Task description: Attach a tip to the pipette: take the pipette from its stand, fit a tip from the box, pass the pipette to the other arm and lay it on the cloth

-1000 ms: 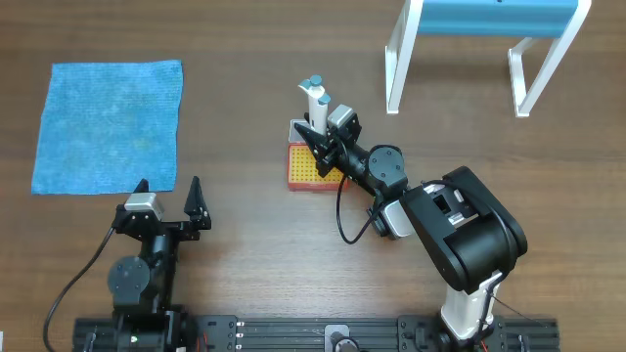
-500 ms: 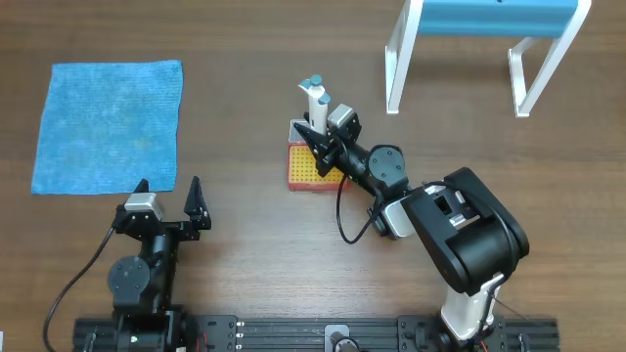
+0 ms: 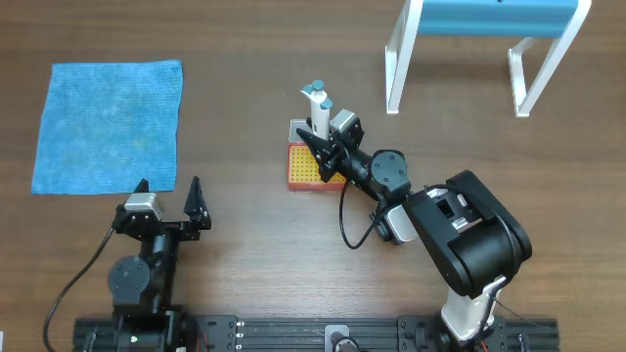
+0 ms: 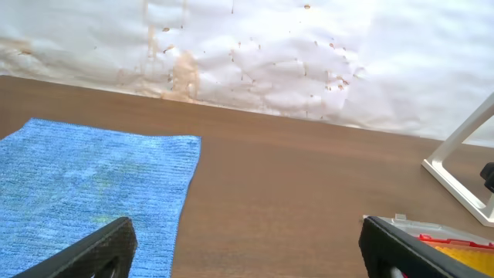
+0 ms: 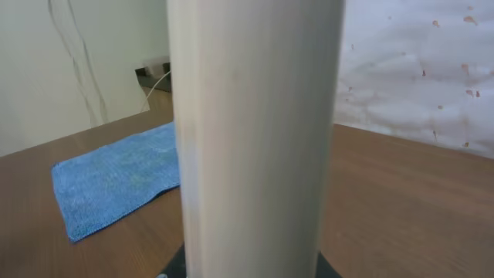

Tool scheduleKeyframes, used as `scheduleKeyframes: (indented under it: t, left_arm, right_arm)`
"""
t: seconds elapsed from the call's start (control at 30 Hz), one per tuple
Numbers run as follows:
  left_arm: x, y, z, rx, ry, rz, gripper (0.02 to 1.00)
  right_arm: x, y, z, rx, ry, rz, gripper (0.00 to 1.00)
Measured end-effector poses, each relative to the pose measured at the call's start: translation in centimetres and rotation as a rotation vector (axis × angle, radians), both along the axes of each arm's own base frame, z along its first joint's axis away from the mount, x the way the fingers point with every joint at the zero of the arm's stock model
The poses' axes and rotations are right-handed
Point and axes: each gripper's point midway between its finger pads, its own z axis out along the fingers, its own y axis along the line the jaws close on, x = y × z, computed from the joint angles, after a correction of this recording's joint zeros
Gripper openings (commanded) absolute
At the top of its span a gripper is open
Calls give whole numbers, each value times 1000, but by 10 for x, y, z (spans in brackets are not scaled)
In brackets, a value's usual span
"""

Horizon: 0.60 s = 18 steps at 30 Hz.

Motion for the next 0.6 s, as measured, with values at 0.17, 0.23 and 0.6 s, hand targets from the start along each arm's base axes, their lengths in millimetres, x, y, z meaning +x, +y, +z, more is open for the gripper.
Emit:
scheduleKeyframes:
  t: [0.17,0.23,0.6]
  left_arm:
    - [0,0,0,0,0,0,934]
    - [0,0,0,0,0,0,936]
    - [0,0,0,0,0,0,936]
  right_arm:
    - [1,0,1,2,-3,0,73]
    - [2,1,3,4,-8,0,71]
    - [2,1,2,2,-5,0,71]
